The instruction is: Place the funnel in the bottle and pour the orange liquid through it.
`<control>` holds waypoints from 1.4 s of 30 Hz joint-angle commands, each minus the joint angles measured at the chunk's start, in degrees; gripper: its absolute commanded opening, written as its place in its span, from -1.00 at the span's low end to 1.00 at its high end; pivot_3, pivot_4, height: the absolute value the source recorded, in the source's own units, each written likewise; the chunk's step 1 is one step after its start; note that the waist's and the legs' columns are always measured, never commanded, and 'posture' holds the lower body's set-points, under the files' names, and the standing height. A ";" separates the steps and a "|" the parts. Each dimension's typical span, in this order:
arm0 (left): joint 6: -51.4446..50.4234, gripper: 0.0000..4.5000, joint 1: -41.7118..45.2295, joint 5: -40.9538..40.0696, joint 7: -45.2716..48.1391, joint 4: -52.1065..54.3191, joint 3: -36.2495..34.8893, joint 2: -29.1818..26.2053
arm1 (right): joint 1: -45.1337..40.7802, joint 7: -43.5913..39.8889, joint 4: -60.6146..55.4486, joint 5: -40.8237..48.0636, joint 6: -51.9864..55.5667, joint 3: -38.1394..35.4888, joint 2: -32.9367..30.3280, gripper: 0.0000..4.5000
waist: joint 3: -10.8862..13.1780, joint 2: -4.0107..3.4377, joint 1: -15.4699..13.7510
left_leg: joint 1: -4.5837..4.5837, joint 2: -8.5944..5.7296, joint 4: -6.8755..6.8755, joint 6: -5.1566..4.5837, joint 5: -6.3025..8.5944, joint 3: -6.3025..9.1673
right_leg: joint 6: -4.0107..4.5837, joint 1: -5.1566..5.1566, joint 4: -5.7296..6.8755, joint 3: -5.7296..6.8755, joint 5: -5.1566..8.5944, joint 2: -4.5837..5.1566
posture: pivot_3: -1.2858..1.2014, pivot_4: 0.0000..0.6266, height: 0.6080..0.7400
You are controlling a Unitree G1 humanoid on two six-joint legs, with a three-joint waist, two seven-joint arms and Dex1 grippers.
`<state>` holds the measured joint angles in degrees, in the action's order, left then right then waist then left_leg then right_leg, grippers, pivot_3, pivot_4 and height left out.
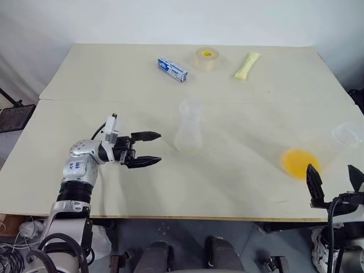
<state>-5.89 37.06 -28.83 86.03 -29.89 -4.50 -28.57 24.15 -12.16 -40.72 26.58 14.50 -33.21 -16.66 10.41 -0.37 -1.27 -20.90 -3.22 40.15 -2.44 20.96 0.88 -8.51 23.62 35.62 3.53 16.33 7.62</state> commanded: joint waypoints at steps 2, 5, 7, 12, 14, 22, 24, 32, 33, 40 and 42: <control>-0.76 0.99 -1.55 -2.08 3.05 4.51 -0.84 -1.07 | -4.89 1.56 3.11 1.72 1.40 -4.01 -3.26 1.00 | -0.01 -0.01 0.06 | 0.00 -0.01 0.00 0.00 0.00 -0.01 | 0.00 0.00 -0.01 -0.01 0.00 0.00 | 0.03 -0.52 1.00; -1.51 0.99 -2.79 -2.57 2.38 6.70 -1.05 -1.36 | -7.19 1.68 4.64 1.55 2.17 -4.37 -4.66 1.00 | -0.01 -0.02 0.06 | 0.00 0.01 -0.01 0.00 0.00 0.00 | 0.00 0.01 0.00 0.00 0.00 -0.01 | 0.03 -0.52 1.00; -1.97 0.99 -3.56 -2.77 1.93 7.98 -1.11 -1.42 | -8.76 1.63 5.94 1.44 2.49 -4.45 -5.41 1.00 | -0.01 -0.02 0.03 | 0.00 0.01 0.00 0.00 0.00 0.00 | 0.00 0.00 -0.01 0.00 0.00 0.00 | 0.03 -0.52 1.00; -2.68 0.99 -4.82 -3.22 0.92 10.20 -1.08 -1.00 | -12.56 1.05 9.73 1.40 2.79 -4.02 -6.94 1.00 | -0.01 -0.02 0.07 | 0.00 0.01 0.00 0.00 0.00 -0.01 | 0.00 -0.01 -0.01 0.00 0.00 -0.01 | 0.03 -0.52 1.00; -2.84 0.99 -4.93 -3.24 0.66 10.52 -1.03 -0.75 | -14.05 0.83 11.33 1.14 2.68 -3.80 -7.50 1.00 | -0.01 -0.02 0.07 | 0.00 0.01 0.00 0.00 0.00 -0.02 | 0.00 0.00 -0.01 -0.01 0.00 0.00 | 0.03 -0.52 1.00; -3.03 0.99 -5.54 -3.70 0.14 11.86 -1.38 -0.53 | -20.66 -0.16 18.86 -0.16 1.60 -2.93 -9.91 1.00 | -0.02 -0.03 0.15 | 0.00 0.01 0.00 0.00 0.00 -0.03 | 0.00 0.00 -0.02 0.00 0.00 0.00 | 0.03 -0.52 1.00; -3.12 0.99 -5.85 -3.89 0.04 12.27 -1.43 -0.65 | -21.84 -0.78 20.03 -0.19 1.50 -2.60 -10.28 1.00 | -0.02 -0.03 0.16 | -0.01 0.01 0.00 0.00 -0.01 -0.03 | 0.00 0.00 -0.02 0.00 0.00 0.01 | 0.03 -0.52 1.00; -3.32 0.99 -6.45 -4.13 -0.42 13.38 -1.76 -0.92 | -25.87 -1.65 24.20 -0.63 1.26 -1.79 -11.31 1.00 | -0.02 -0.03 0.12 | -0.02 0.00 0.00 0.00 -0.01 -0.03 | 0.00 0.00 -0.04 0.00 0.00 0.02 | 0.03 -0.52 1.00; -3.37 0.99 -6.47 -4.14 -0.45 13.47 -1.82 -0.98 | -26.04 -1.70 24.25 -0.70 1.26 -1.74 -11.26 1.00 | -0.02 -0.03 0.11 | -0.02 0.00 0.00 0.00 -0.01 -0.02 | 0.00 0.00 -0.04 0.00 0.00 0.02 | 0.03 -0.52 1.00; -3.60 1.00 -6.26 -3.79 -0.42 13.31 -2.21 -1.20 | -26.01 -1.44 22.26 0.07 0.66 -1.59 -9.94 0.28 | -0.02 -0.03 0.10 | -0.02 0.01 0.00 0.00 -0.01 -0.02 | 0.00 0.00 -0.05 0.00 0.00 0.02 | 0.03 -0.52 1.00; -3.52 1.00 -5.99 -3.67 -0.40 12.94 -2.17 -1.13 | -25.97 -1.12 21.37 0.50 0.69 -1.53 -9.59 0.10 | -0.02 -0.03 0.01 | -0.02 0.01 0.01 0.00 -0.01 0.00 | 0.00 -0.01 -0.04 0.02 0.00 0.02 | 0.03 -0.52 1.00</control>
<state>-9.53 30.81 -31.42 85.73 -18.39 -5.73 -29.26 -1.80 -13.84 -16.81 26.47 16.20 -33.83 -26.42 10.39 -0.40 -1.26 -20.93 -3.22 40.17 -2.44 20.95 0.89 -8.51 23.61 35.57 3.54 16.33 7.65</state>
